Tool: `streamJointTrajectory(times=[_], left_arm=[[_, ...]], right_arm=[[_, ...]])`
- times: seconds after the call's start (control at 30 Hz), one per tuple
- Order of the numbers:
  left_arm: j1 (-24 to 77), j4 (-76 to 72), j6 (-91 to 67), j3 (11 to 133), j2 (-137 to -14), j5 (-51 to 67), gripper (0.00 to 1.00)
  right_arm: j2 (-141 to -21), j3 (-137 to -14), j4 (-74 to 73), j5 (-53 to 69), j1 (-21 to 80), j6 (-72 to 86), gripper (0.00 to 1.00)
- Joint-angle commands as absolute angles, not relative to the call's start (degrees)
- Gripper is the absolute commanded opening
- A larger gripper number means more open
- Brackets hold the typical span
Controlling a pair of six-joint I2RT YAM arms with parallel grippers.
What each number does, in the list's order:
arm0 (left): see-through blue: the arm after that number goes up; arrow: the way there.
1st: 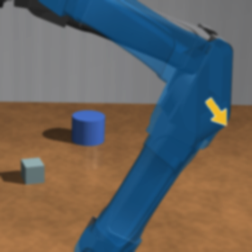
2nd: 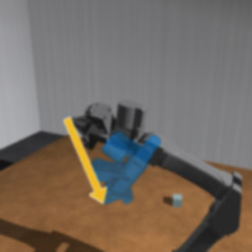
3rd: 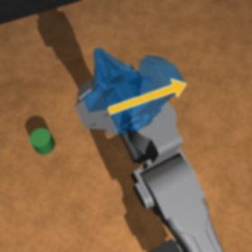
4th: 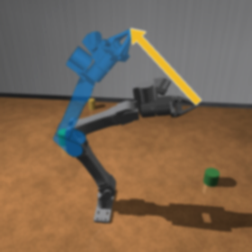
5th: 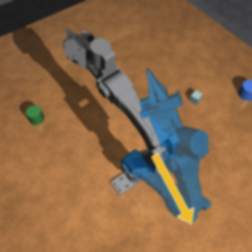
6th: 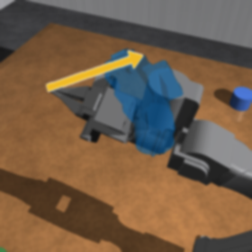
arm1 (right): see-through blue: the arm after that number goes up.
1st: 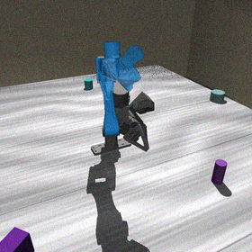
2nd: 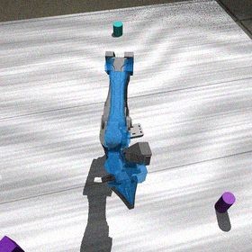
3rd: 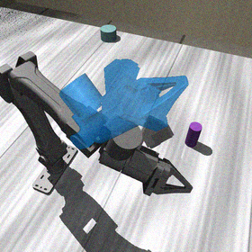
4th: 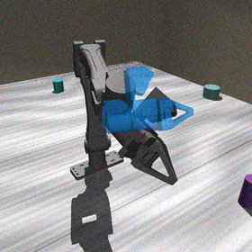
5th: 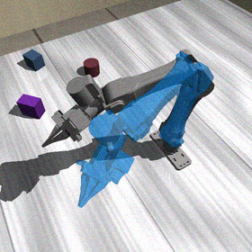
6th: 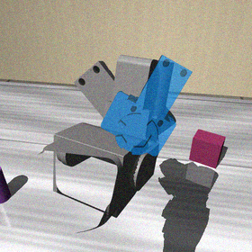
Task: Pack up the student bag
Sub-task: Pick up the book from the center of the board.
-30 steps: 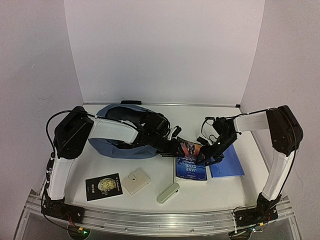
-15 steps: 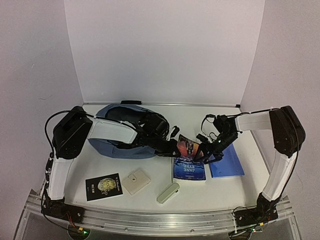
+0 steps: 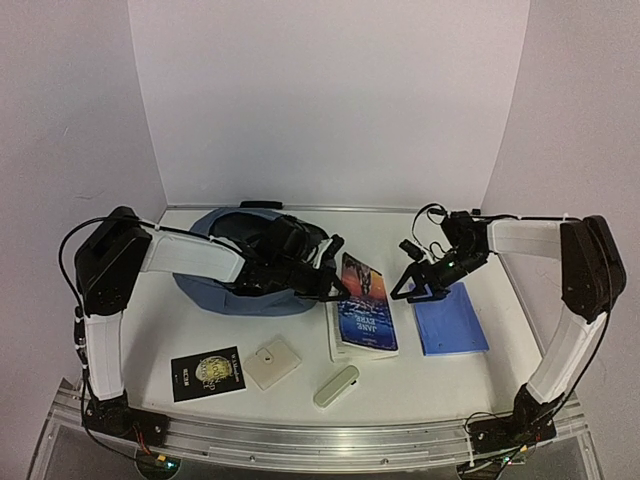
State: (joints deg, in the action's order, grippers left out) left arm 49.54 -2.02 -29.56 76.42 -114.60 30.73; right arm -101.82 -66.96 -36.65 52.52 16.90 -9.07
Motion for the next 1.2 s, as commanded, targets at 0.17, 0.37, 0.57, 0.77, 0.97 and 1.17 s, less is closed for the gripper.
streamJointTrajectory(times=[0.17,0.37,0.57,0.77,0.97,1.17], left_arm=[[47.99,-14.57,-25.05,75.32,-105.65,35.89,0.00],[47.98,-15.10,-24.87,74.77,-104.95,35.64,0.00],[47.86,-16.32,-25.12,73.94,-104.94,34.94,0.00],[47.60,-17.13,-25.85,72.49,-104.92,34.27,0.00],[47.46,-12.27,-24.64,72.19,-103.67,31.55,0.23],[47.46,-2.53,-20.92,72.99,-99.29,27.00,0.72]], right_arm=[[-107.54,-66.57,-30.10,61.44,18.84,-8.28,0.98],[-110.88,-64.57,-22.28,60.29,19.78,-2.96,0.98],[-112.42,-63.53,-19.44,63.19,22.76,-1.80,0.85],[-112.97,-63.76,-17.94,64.14,23.61,-0.52,0.44],[-109.69,-63.64,-18.09,62.73,23.54,-0.29,0.08],[-101.75,-64.25,-19.12,59.83,23.44,1.48,0.00]])
